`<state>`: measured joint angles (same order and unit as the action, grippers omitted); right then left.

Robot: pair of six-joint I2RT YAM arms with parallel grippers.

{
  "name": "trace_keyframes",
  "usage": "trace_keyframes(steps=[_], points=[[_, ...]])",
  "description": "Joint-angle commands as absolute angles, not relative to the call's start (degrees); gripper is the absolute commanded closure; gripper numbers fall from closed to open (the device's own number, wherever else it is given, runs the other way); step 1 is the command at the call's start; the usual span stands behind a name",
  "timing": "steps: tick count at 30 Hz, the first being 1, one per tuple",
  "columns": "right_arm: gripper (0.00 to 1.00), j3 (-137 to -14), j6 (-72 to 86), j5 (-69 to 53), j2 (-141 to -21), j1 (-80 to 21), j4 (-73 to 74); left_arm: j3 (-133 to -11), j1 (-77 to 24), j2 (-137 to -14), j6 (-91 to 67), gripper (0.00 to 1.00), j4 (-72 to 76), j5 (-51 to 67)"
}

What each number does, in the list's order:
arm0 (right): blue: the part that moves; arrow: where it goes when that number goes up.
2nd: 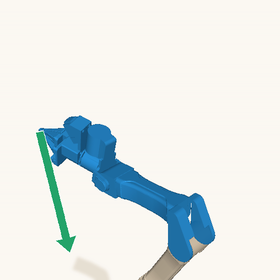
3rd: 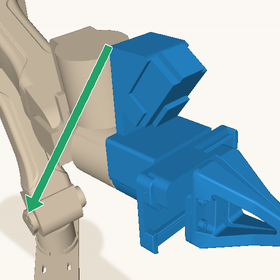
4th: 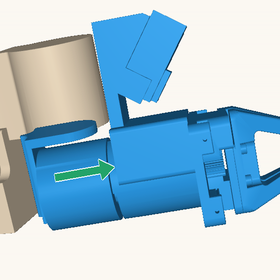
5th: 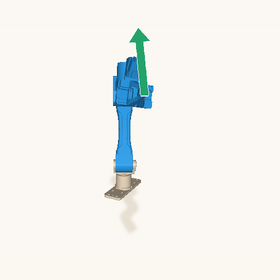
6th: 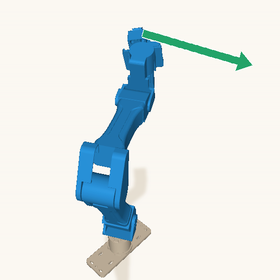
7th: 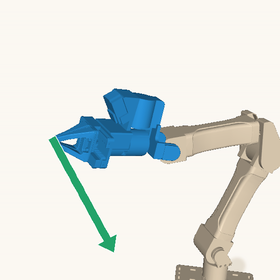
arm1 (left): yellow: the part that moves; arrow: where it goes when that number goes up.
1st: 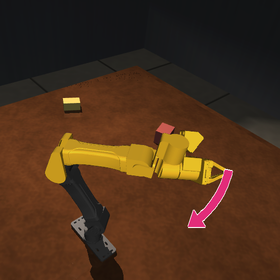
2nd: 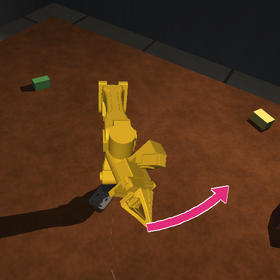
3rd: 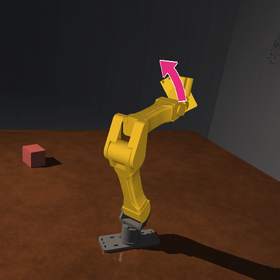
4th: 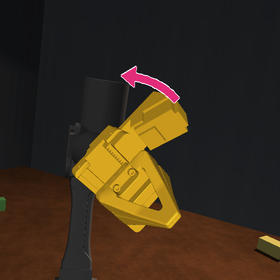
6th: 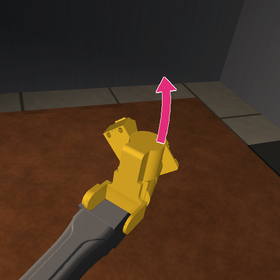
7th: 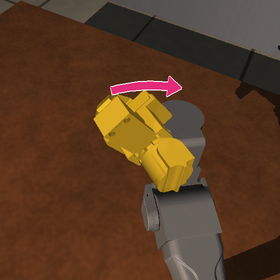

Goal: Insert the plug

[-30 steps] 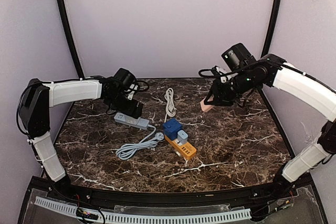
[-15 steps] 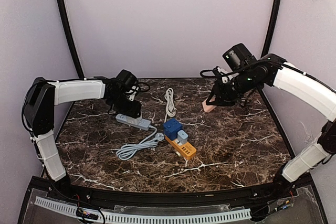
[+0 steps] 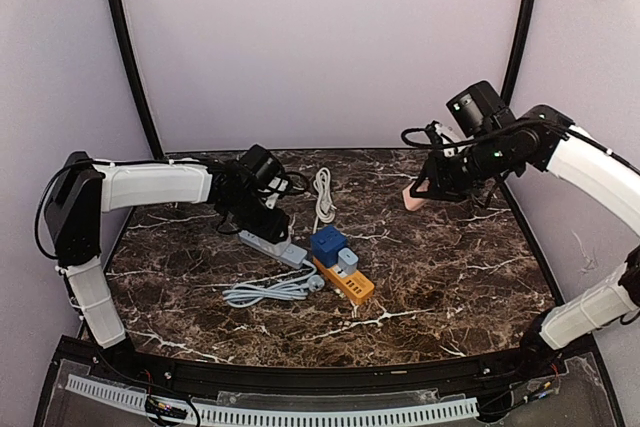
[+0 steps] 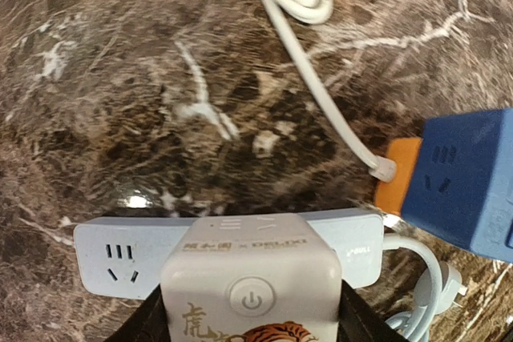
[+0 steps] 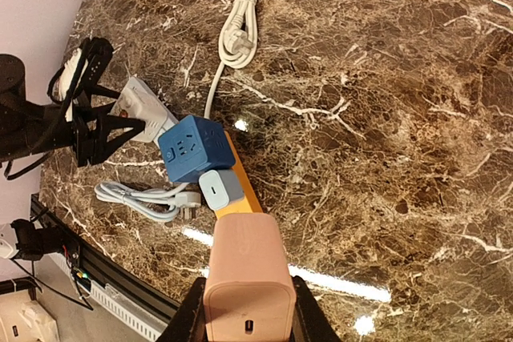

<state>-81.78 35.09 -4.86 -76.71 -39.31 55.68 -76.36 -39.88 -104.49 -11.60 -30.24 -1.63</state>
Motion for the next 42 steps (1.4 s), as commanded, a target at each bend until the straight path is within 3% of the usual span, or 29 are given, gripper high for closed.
trace_keyframes(steps=[1, 18, 34, 42], points=[[1.00, -79.3, 37.0, -2.8, -73.8, -38.9, 55.6, -74.5, -45.1, -102.1, -12.1, 0.52, -32.2, 4.0], [1.00, -78.0, 38.9, 2.1, -69.5, -38.9, 60.5, -78.0, -54.9, -107.6, -13.7, 0.54, -22.5, 12.8], [1.00, -78.6, 41.3, 4.6, -66.0, -38.8, 66.8, -97.9, -56.8, -122.2, -12.0, 0.57, -17.8, 18.5], [1.00, -78.3, 39.2, 3.5, -66.4, -38.8, 66.0, -89.3, -57.7, -117.3, -6.4, 0.58, -24.5, 18.4]])
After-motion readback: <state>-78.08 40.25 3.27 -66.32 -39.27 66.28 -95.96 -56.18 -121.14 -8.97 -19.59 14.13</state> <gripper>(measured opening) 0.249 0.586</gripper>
